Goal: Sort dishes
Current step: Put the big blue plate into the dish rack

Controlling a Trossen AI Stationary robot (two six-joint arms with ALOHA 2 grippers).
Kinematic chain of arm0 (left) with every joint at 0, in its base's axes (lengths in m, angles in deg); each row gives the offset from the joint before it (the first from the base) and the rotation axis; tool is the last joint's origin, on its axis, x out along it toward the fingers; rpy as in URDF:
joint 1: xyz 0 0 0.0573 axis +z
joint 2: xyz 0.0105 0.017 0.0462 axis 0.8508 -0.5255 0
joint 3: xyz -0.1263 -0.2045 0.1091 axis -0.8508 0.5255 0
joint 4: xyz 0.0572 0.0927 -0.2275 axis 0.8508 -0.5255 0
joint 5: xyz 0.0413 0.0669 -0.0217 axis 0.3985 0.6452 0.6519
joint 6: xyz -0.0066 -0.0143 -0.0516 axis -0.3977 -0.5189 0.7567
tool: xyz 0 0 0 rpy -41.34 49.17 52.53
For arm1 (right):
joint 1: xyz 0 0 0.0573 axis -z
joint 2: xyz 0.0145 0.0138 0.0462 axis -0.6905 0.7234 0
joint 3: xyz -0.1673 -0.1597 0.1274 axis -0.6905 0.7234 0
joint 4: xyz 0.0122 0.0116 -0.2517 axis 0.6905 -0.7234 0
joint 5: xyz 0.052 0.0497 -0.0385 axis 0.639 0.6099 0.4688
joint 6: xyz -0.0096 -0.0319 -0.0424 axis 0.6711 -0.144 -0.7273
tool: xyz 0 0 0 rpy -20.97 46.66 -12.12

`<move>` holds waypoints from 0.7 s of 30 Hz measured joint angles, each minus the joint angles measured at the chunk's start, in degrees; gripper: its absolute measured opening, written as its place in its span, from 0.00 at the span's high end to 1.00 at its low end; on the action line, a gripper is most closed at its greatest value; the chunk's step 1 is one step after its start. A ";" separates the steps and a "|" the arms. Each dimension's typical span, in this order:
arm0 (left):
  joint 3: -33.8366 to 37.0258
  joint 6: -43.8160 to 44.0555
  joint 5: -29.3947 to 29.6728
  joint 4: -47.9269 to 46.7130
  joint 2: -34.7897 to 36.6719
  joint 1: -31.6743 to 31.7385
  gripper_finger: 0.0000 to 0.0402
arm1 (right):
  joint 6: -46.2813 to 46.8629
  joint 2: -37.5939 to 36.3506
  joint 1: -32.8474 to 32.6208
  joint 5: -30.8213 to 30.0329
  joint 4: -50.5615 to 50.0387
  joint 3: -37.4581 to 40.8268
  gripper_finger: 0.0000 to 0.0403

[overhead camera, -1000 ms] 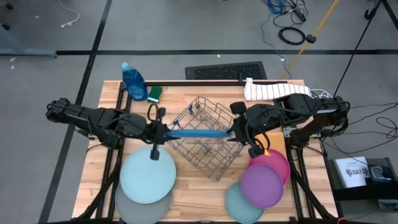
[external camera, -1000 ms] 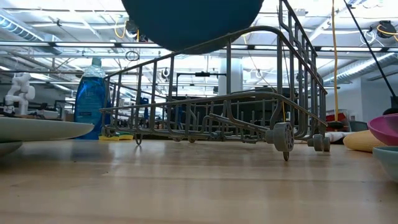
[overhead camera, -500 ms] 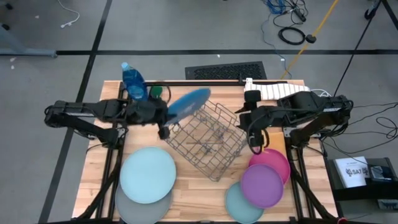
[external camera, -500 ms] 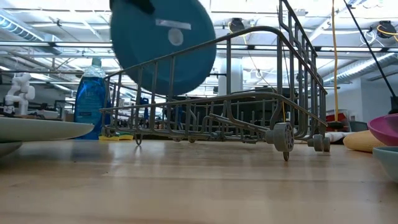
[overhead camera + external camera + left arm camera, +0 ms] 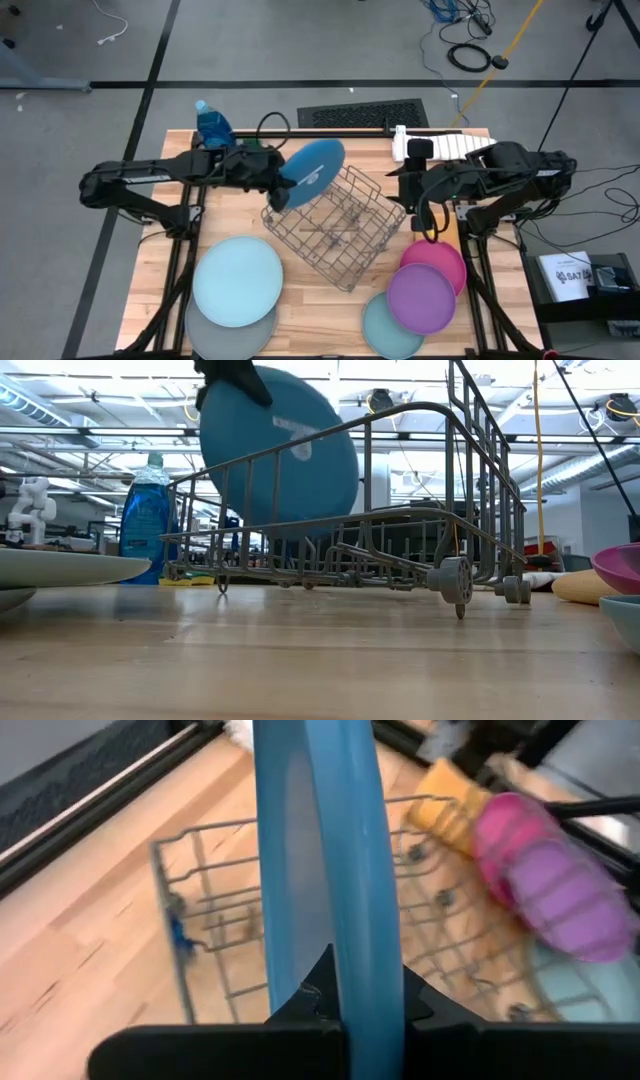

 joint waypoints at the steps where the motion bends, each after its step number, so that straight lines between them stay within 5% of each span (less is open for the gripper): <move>1: 0.00 0.55 -0.05 0.11 -0.48 0.32 0.97 | 0.30 0.00 -0.41 -0.06 0.00 0.00 0.46; 21: 0.02 2.90 0.38 -1.20 1.65 1.68 0.97 | 1.62 0.00 -3.39 -0.13 0.03 0.00 0.46</move>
